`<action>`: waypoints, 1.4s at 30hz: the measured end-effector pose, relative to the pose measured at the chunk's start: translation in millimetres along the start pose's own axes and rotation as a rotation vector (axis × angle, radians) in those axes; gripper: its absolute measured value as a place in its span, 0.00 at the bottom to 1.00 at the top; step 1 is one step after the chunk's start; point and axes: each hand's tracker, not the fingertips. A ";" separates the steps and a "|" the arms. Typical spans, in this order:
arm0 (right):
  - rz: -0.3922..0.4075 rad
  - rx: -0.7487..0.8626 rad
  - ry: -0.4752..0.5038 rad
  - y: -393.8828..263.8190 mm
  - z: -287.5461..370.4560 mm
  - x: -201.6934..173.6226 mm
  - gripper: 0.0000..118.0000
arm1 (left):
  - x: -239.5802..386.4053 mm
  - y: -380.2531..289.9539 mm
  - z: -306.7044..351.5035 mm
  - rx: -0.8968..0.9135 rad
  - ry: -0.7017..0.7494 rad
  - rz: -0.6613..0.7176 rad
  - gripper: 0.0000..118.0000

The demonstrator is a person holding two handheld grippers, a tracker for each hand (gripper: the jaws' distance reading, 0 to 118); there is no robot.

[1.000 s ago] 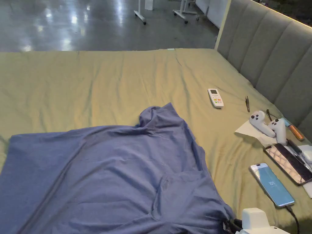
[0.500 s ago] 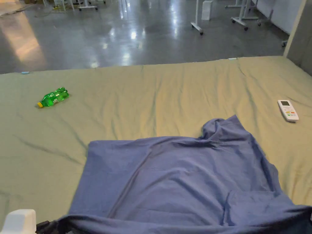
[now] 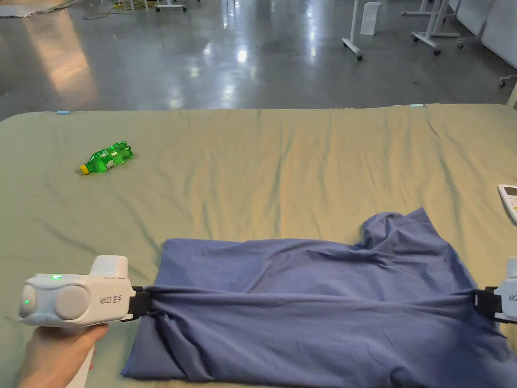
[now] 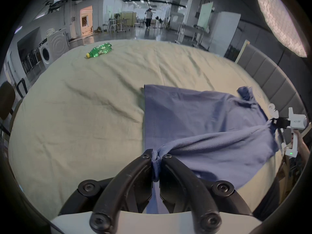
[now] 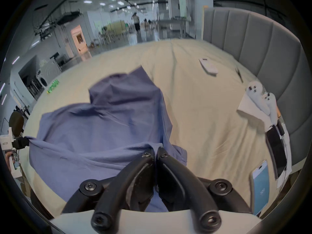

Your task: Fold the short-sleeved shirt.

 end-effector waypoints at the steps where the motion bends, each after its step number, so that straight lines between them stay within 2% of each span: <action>1: -0.024 0.000 -0.022 -3.5 -3.7 -1.3 0.10 | 2.2 1.2 -11.4 -0.035 0.009 -0.007 0.11; 2: -0.032 0.001 -0.027 -8.2 -3.8 -2.8 0.25 | 3.0 0.6 -19.8 -0.050 0.009 0.000 0.24; 3: -0.039 -0.006 -0.023 -11.6 -7.7 -2.7 0.32 | 3.4 -0.1 -26.0 -0.052 0.005 0.009 0.24; 4: -0.042 -0.016 -0.017 -14.0 -8.4 -2.6 0.38 | -5.9 -2.0 -37.9 -0.060 0.032 0.026 0.31; 5: -0.042 -0.013 -0.021 -18.0 -7.6 -2.8 0.48 | -7.9 -3.2 -38.0 -0.063 0.054 0.039 0.45; 6: -0.020 0.025 -0.012 -20.0 -0.1 -3.0 0.54 | -9.4 -3.8 -31.7 -0.063 0.068 0.049 0.66; 8: 0.016 0.113 -0.017 -20.4 21.5 -4.5 0.53 | -10.8 -2.5 -10.7 0.026 0.025 0.016 0.67; 11: 0.057 0.364 0.006 -28.8 77.3 -5.3 0.53 | -4.2 -3.2 51.4 0.224 0.010 -0.054 0.66; 13: 0.073 0.487 0.057 -31.3 128.8 -16.4 0.53 | 8.0 -8.0 102.9 0.364 -0.027 -0.083 0.66; 16: 0.037 0.655 0.033 -40.2 195.0 -33.5 0.53 | 35.5 -13.4 182.1 0.585 -0.023 -0.121 0.66; 18: 0.041 0.745 0.056 -48.1 237.9 -55.3 0.53 | 52.7 -25.8 230.1 0.734 -0.020 -0.156 0.66; 20: 0.056 0.803 0.039 -58.8 267.3 -70.4 0.53 | 67.9 -40.5 264.7 0.834 0.007 -0.170 0.66; 22: 0.081 0.857 0.019 -70.9 274.4 -70.2 0.53 | 82.4 -58.2 288.8 0.906 0.035 -0.185 0.66; 24: 0.102 0.872 0.018 -81.5 287.7 -78.3 0.51 | 92.8 -69.8 303.3 0.911 0.039 -0.183 0.63; 26: 0.124 0.871 0.009 -92.0 291.9 -83.5 0.43 | 99.5 -79.1 311.6 0.906 0.047 -0.175 0.52; 29: 0.224 0.870 -0.019 -106.7 303.6 -98.4 0.32 | 105.1 -90.5 317.4 0.884 0.011 -0.198 0.18; 30: 0.234 0.874 -0.033 -111.9 305.6 -102.8 0.21 | 107.5 -94.9 318.2 0.886 0.013 -0.195 0.07; 31: 0.268 0.887 -0.044 -115.0 308.0 -106.3 0.12 | 109.4 -99.5 319.4 0.887 0.003 -0.194 0.06; 32: 0.260 0.870 -0.035 -118.8 307.5 -108.8 0.07 | 108.6 -101.7 321.6 0.885 -0.008 -0.192 0.05; 34: 0.297 0.881 -0.050 -125.1 311.8 -115.7 0.05 | 111.6 -105.8 323.2 0.866 -0.020 -0.182 0.02; 35: 0.299 0.877 -0.044 -126.1 312.3 -117.0 0.01 | 112.5 -109.1 323.9 0.865 -0.023 -0.186 0.00; 42: 0.293 0.873 -0.005 -125.4 318.5 -121.1 0.00 | 113.5 -112.7 334.4 0.867 -0.019 -0.202 0.00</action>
